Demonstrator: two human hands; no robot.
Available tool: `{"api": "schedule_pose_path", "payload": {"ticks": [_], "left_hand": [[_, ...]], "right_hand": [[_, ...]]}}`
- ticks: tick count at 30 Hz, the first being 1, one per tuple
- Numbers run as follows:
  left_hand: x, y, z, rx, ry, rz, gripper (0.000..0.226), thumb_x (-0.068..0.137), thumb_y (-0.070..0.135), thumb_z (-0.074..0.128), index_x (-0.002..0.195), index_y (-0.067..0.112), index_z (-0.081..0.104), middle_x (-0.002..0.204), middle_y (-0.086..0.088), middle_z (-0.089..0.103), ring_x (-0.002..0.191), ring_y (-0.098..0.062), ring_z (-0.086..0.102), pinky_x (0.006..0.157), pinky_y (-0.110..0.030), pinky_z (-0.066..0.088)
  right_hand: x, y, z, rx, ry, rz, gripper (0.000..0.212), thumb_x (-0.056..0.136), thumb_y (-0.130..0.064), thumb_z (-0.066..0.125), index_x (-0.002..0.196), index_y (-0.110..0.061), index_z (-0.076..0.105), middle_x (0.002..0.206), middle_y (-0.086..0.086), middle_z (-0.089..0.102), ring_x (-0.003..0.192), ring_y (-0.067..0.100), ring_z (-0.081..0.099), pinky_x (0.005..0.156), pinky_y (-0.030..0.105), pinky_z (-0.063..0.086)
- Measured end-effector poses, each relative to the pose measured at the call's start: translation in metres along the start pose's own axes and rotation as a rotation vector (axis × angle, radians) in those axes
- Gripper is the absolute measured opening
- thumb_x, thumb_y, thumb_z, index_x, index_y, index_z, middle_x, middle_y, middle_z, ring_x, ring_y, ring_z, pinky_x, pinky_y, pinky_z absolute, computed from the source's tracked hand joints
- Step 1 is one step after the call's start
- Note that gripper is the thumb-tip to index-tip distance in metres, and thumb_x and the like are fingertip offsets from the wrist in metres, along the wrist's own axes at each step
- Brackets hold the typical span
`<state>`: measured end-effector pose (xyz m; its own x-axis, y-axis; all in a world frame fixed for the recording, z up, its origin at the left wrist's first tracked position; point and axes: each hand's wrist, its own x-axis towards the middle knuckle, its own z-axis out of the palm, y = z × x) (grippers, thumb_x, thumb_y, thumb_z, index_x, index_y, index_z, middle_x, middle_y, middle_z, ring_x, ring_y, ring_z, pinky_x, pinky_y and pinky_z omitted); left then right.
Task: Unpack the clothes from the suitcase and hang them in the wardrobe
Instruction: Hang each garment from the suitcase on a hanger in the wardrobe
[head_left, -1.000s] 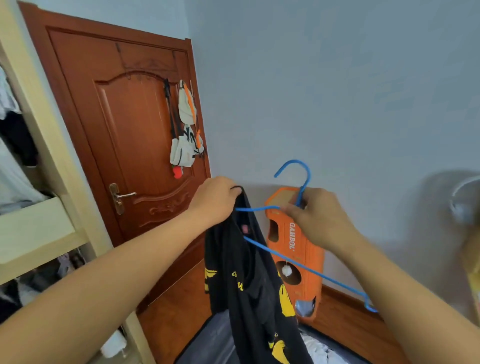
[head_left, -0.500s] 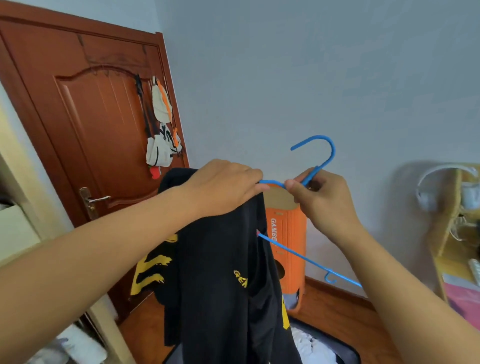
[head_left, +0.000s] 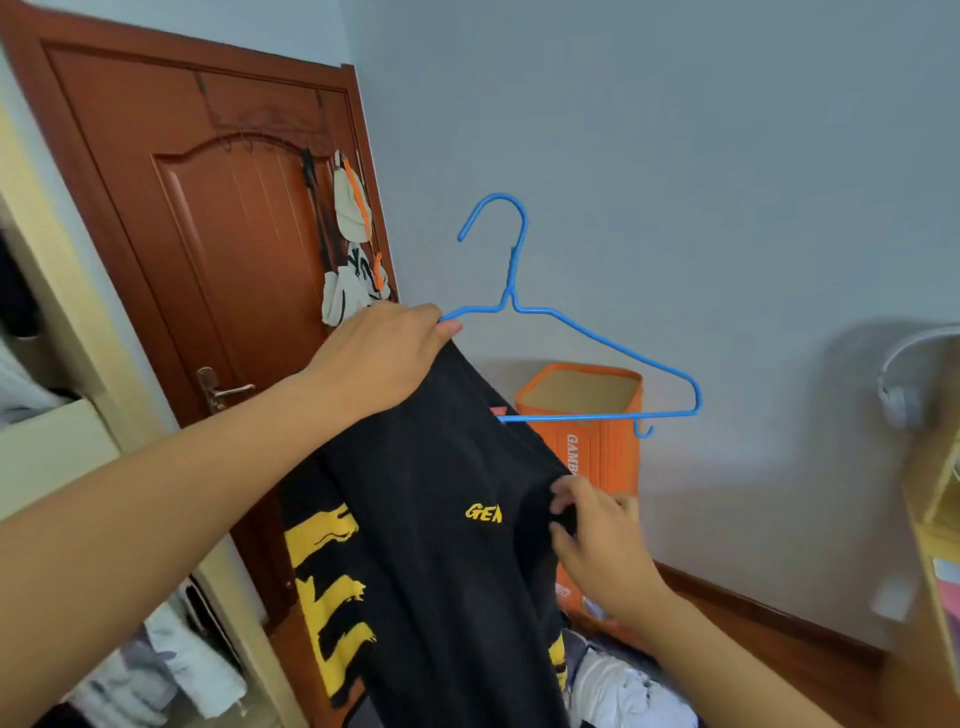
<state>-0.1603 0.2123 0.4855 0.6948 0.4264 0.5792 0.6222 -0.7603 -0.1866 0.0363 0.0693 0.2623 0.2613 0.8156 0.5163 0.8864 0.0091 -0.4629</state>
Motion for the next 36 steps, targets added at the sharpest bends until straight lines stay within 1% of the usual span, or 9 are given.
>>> {"api": "schedule_pose_path", "payload": {"ticks": [4, 8, 11, 16, 21, 24, 29, 32, 36], "left_hand": [[-0.029, -0.052, 0.005, 0.07, -0.074, -0.065, 0.049, 0.103, 0.055, 0.022, 0.088, 0.02, 0.054, 0.068, 0.004, 0.054, 0.06, -0.015, 0.055, 0.059, -0.041, 0.051], [-0.066, -0.077, 0.018, 0.106, 0.042, 0.034, 0.038, 0.102, 0.051, 0.022, 0.079, 0.023, 0.037, 0.058, 0.01, 0.04, 0.049, -0.025, 0.055, 0.048, -0.033, 0.037], [-0.08, -0.093, 0.022, 0.074, 0.115, -0.012, 0.033, 0.106, 0.042, 0.03, 0.079, 0.024, 0.037, 0.06, 0.008, 0.04, 0.05, -0.031, 0.057, 0.051, -0.029, 0.029], [-0.085, -0.096, 0.028, -0.223, 0.14, -0.28, 0.04, 0.107, 0.034, 0.041, 0.068, 0.026, 0.037, 0.058, 0.002, 0.047, 0.056, -0.022, 0.05, 0.059, -0.037, 0.035], [-0.097, -0.113, 0.037, 0.057, 0.121, 0.041, 0.042, 0.106, 0.052, 0.023, 0.075, 0.027, 0.035, 0.056, 0.008, 0.044, 0.051, -0.028, 0.057, 0.048, -0.032, 0.038], [-0.101, -0.118, 0.047, 0.17, 0.052, 0.219, 0.049, 0.107, 0.052, 0.019, 0.071, 0.025, 0.04, 0.056, 0.004, 0.051, 0.047, -0.023, 0.056, 0.045, -0.03, 0.04], [-0.094, -0.085, 0.056, 0.119, 0.124, 0.164, 0.059, 0.106, 0.057, 0.015, 0.075, 0.021, 0.05, 0.058, 0.006, 0.053, 0.046, -0.019, 0.053, 0.042, -0.03, 0.037], [-0.088, -0.07, 0.05, -0.003, 0.163, 0.023, 0.069, 0.103, 0.064, 0.01, 0.082, 0.02, 0.059, 0.064, 0.008, 0.055, 0.052, -0.014, 0.055, 0.047, -0.029, 0.042], [-0.085, -0.056, 0.042, -0.102, 0.215, -0.071, 0.055, 0.102, 0.056, 0.027, 0.099, 0.022, 0.069, 0.074, 0.009, 0.065, 0.063, -0.009, 0.059, 0.054, -0.025, 0.043]], "right_hand": [[-0.007, 0.032, -0.043, -0.026, 0.031, -0.241, 0.054, 0.081, 0.003, 0.068, 0.119, -0.028, 0.046, 0.107, -0.01, 0.053, 0.093, 0.015, 0.055, 0.079, 0.028, 0.045], [0.012, 0.038, -0.079, -0.215, 0.095, -0.374, 0.054, 0.082, 0.0, 0.072, 0.125, -0.02, 0.046, 0.12, 0.006, 0.044, 0.068, 0.029, 0.059, 0.053, 0.035, 0.052], [0.026, 0.03, -0.089, -0.318, 0.094, -0.521, 0.063, 0.074, 0.008, 0.074, 0.128, -0.013, 0.047, 0.112, 0.01, 0.048, 0.074, 0.03, 0.057, 0.06, 0.029, 0.045], [0.026, 0.02, -0.074, -0.253, 0.144, -0.479, 0.057, 0.078, 0.005, 0.073, 0.128, -0.01, 0.05, 0.114, 0.011, 0.05, 0.082, 0.03, 0.06, 0.064, 0.028, 0.048], [0.036, 0.023, -0.09, -0.331, 0.107, -0.511, 0.04, 0.085, 0.002, 0.065, 0.117, -0.019, 0.053, 0.107, 0.005, 0.052, 0.082, 0.03, 0.055, 0.068, 0.039, 0.052], [0.047, 0.015, -0.107, -0.371, -0.056, -0.302, 0.016, 0.094, -0.022, 0.047, 0.092, -0.038, 0.048, 0.086, -0.009, 0.055, 0.072, 0.015, 0.053, 0.064, 0.034, 0.048], [0.058, -0.017, -0.105, -0.06, 0.238, -0.526, 0.023, 0.081, 0.011, 0.053, 0.089, -0.007, 0.064, 0.105, 0.006, 0.049, 0.087, 0.023, 0.053, 0.073, 0.033, 0.049], [0.074, -0.033, -0.101, 0.042, 0.195, -0.375, 0.023, 0.09, -0.02, 0.065, 0.113, -0.016, 0.063, 0.123, 0.001, 0.052, 0.116, 0.014, 0.049, 0.101, 0.027, 0.04], [0.075, -0.026, -0.096, 0.001, -0.245, -0.172, 0.044, 0.1, -0.058, 0.028, 0.096, -0.026, 0.057, 0.093, -0.004, 0.067, 0.089, 0.017, 0.063, 0.087, 0.043, 0.05]]}}
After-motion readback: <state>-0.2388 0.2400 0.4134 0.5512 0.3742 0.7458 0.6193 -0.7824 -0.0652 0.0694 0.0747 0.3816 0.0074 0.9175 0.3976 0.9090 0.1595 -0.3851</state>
